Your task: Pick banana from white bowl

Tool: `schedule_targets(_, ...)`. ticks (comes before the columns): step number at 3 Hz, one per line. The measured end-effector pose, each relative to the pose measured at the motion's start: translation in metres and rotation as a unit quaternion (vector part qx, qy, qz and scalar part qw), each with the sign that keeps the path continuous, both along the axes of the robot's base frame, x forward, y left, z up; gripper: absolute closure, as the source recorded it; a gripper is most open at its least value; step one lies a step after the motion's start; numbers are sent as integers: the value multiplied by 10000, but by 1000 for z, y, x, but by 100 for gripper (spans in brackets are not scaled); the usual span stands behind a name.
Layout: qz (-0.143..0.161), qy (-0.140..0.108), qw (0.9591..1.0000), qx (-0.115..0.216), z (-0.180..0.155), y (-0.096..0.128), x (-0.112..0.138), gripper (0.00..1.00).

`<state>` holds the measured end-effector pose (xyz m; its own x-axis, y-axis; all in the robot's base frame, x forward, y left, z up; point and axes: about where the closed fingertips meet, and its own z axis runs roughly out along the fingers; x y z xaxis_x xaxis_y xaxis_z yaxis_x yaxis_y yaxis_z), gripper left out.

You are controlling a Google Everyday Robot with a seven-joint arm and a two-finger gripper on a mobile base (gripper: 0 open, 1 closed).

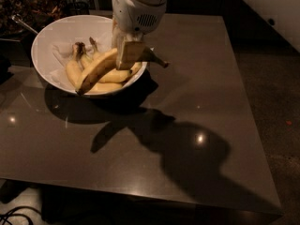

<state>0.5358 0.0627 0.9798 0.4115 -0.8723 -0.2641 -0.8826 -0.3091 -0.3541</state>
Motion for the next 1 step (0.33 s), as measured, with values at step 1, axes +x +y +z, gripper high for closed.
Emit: schedule_targets(1, -2, 5, 10000, 5, 0, -1, -2, 100)
